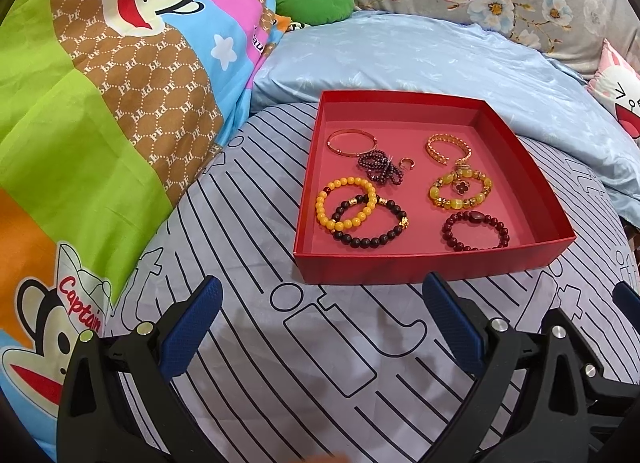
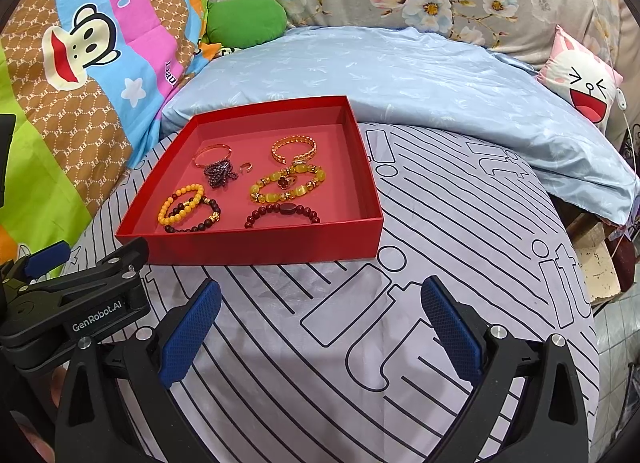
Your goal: Organize jewelry
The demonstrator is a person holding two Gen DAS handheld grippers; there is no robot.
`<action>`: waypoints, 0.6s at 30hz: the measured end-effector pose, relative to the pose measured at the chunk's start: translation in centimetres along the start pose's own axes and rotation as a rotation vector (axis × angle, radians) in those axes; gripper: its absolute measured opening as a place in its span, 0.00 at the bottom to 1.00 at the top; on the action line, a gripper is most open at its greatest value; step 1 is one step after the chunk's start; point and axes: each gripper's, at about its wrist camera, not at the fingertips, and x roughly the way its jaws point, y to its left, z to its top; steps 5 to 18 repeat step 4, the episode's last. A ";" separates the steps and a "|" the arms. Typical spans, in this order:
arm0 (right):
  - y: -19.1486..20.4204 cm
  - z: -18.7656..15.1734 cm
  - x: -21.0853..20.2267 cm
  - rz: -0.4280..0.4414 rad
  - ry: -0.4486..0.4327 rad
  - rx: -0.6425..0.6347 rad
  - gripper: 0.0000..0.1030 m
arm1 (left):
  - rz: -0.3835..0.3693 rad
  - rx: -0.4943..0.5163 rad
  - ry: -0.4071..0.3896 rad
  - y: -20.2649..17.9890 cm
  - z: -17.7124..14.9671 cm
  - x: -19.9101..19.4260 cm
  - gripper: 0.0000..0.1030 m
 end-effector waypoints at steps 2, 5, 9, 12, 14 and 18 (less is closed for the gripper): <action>0.0 -0.1 0.0 0.000 -0.003 0.000 0.94 | -0.006 -0.004 0.001 0.1 0.0 0.0 0.93; -0.1 -0.1 0.0 0.000 -0.003 0.000 0.94 | -0.011 -0.009 0.007 -0.1 -0.1 -0.1 0.93; -0.1 -0.1 0.0 0.000 -0.003 0.000 0.94 | -0.011 -0.009 0.007 -0.1 -0.1 -0.1 0.93; -0.1 -0.1 0.0 0.000 -0.003 0.000 0.94 | -0.011 -0.009 0.007 -0.1 -0.1 -0.1 0.93; -0.1 -0.1 0.0 0.000 -0.003 0.000 0.94 | -0.011 -0.009 0.007 -0.1 -0.1 -0.1 0.93; -0.1 -0.1 0.0 0.000 -0.003 0.000 0.94 | -0.011 -0.009 0.007 -0.1 -0.1 -0.1 0.93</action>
